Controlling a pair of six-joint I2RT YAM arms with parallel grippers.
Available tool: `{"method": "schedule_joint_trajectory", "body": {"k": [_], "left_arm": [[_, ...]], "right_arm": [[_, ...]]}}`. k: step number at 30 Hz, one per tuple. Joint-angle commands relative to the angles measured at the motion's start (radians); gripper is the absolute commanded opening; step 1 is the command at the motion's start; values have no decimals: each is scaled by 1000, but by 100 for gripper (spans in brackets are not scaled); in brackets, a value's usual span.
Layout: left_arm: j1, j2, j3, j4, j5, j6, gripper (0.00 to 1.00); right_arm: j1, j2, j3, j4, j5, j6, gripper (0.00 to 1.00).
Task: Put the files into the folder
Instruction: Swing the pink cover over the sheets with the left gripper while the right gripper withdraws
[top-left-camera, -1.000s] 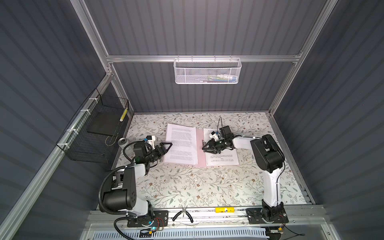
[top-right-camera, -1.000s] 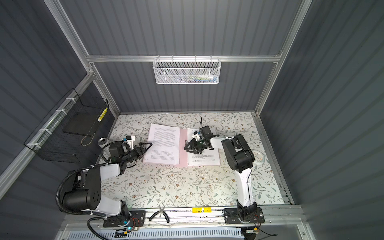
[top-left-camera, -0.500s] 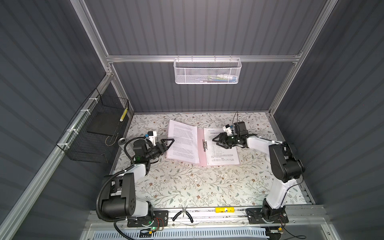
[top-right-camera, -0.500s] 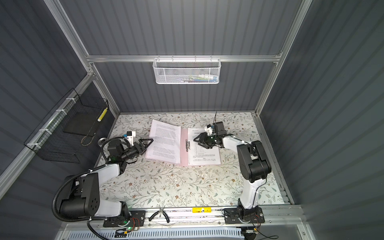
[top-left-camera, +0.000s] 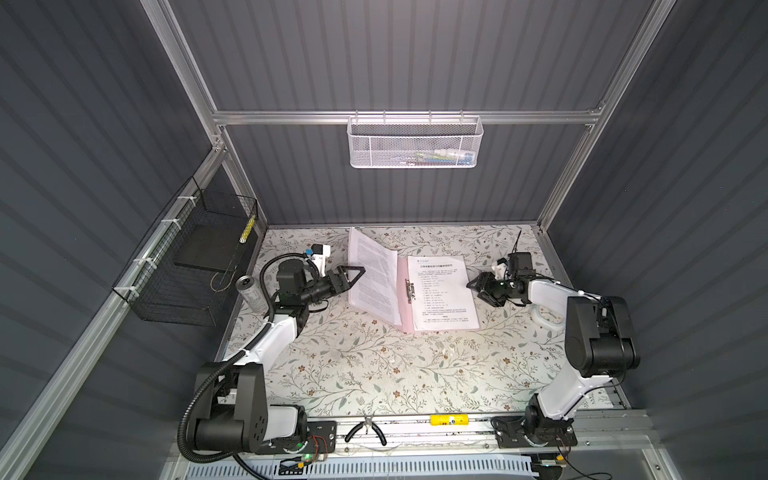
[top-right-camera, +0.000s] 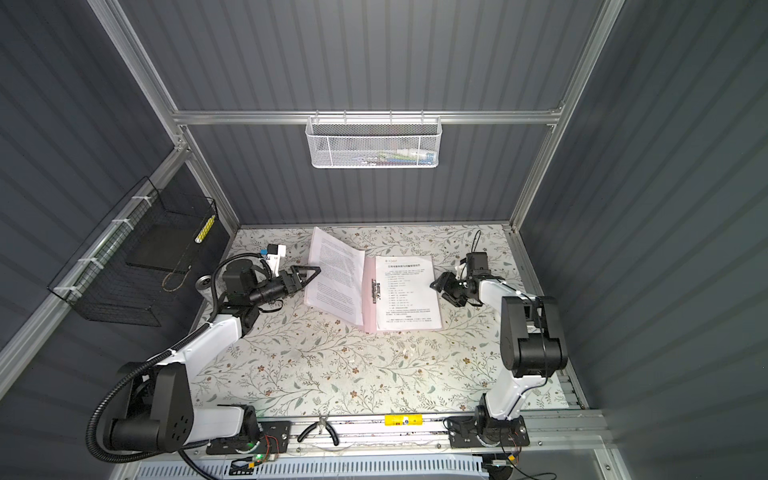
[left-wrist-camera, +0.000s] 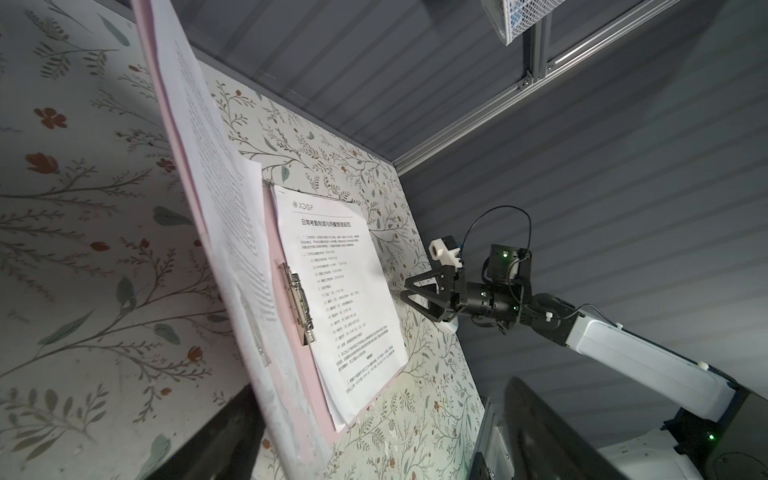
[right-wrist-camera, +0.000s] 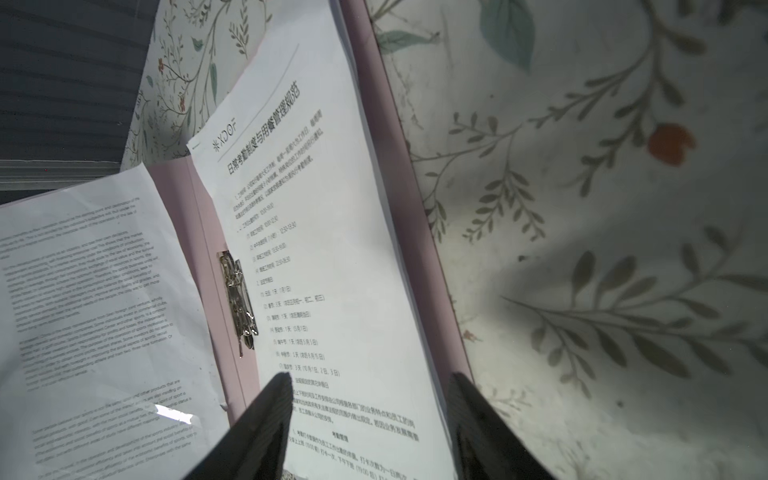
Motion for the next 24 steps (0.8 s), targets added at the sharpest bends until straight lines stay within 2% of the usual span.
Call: {"method": "schedule_joint_trajectory", "body": {"k": [1,11,20,24], "left_arm": [[-36,7,50,-19,-4,7,90],[-165,51,180,-33,-71,16,90],[-280,228,355,-15,-80,22,90],[-349,332,437,36,-87,-12,90]], "right_arm": [[-5,28,-27,35,-23,11,62],[-24,44,-128,178,-79,77,62],[-33,63,-192,290,-135,140,63],[-37,71,-206,318,-154,158,63]]}}
